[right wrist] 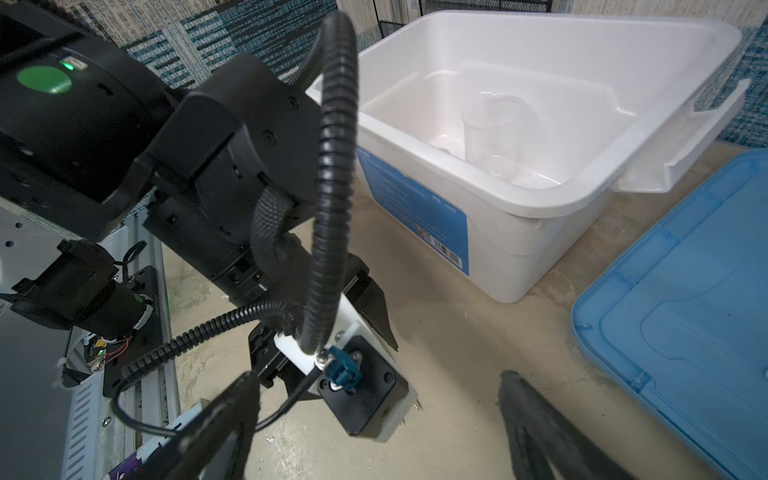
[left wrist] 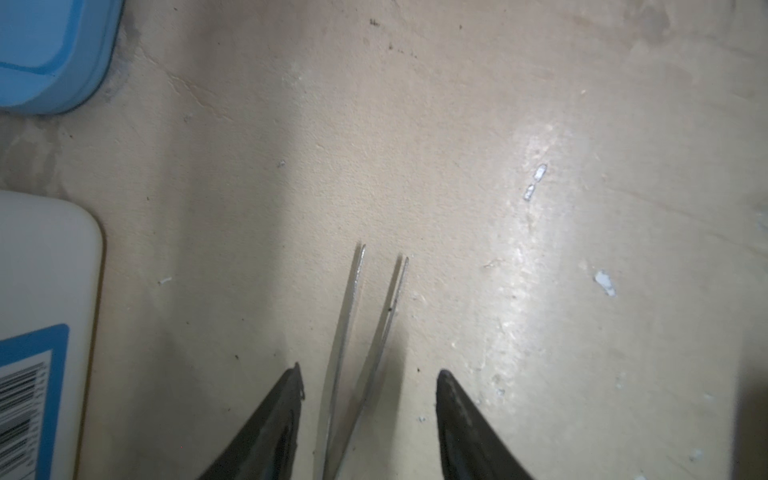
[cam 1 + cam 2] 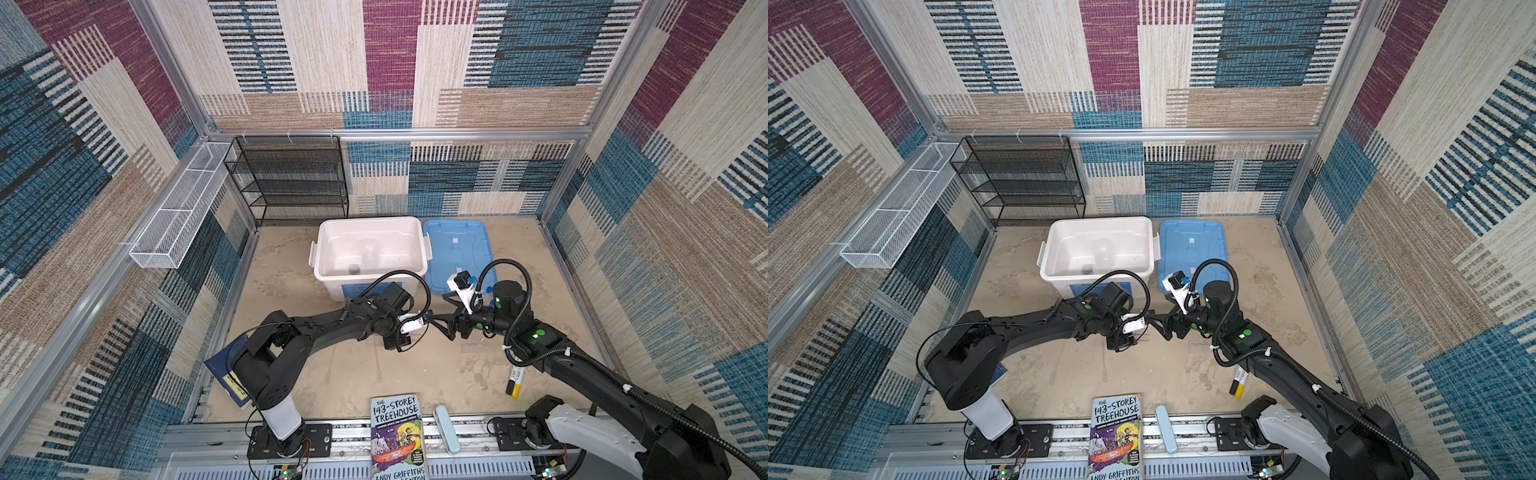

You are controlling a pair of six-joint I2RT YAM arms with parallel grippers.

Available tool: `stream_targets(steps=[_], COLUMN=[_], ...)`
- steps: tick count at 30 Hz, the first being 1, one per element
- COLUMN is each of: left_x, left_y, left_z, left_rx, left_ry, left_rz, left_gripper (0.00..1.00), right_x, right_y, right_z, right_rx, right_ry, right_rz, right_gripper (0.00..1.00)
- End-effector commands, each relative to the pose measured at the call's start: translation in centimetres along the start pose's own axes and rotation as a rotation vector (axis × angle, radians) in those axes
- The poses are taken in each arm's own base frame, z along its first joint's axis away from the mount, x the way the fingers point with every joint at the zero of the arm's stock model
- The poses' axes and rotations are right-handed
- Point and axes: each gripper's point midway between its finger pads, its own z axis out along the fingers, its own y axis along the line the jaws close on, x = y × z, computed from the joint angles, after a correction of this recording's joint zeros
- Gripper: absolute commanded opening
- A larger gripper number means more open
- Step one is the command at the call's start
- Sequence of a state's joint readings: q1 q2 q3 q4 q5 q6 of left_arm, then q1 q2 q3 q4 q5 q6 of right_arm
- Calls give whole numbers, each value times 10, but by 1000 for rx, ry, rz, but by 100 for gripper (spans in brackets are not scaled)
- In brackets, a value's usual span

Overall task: Organize the chemistry lab equipment
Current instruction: 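Move the left gripper down to the metal tweezers beside the bin, then close the left gripper on the metal tweezers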

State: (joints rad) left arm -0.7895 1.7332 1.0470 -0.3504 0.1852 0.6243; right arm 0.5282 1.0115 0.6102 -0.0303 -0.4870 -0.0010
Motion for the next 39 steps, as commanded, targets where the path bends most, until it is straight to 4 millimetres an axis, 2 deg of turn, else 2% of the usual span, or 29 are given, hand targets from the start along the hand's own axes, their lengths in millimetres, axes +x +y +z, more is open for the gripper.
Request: stream_targets(steps=[1, 4, 9, 16, 19, 23, 25, 27, 33, 36, 39], left_x=[18, 25, 19, 22, 24, 25, 25, 24, 17, 9, -3], left_y=[-4, -7, -5, -6, -6, -6, -6, -5, -1, 2, 9], left_z=[5, 9, 9, 15, 16, 18, 17, 16, 12, 3, -13], left_rx=[31, 43, 55, 99, 106, 112, 109, 104, 77, 59, 30], left_ry=[98, 123, 107, 150, 159, 171, 170, 165, 129, 93, 21], left_rz=[53, 64, 68, 67, 64, 59, 57, 56, 42, 26, 1], left_gripper=[52, 51, 51, 46, 38, 19, 18, 12, 6, 3, 0], right_x=[1, -1, -3, -7, -9, -10, -10, -10, -7, -8, -15], right_y=[-3, -2, 0, -1, 0, -1, -1, -1, -2, -3, -1], right_z=[2, 1, -1, -5, -7, -8, -9, -9, -7, -6, -10], right_rx=[16, 13, 11, 31, 32, 37, 38, 39, 41, 40, 43], right_ry=[10, -1, -13, -31, -45, -53, -52, -54, -46, -47, -78], right_rz=[12, 12, 3, -12, -18, -27, -27, -27, -22, -15, -21], right_gripper=[91, 91, 91, 90, 90, 90, 90, 90, 90, 90, 90])
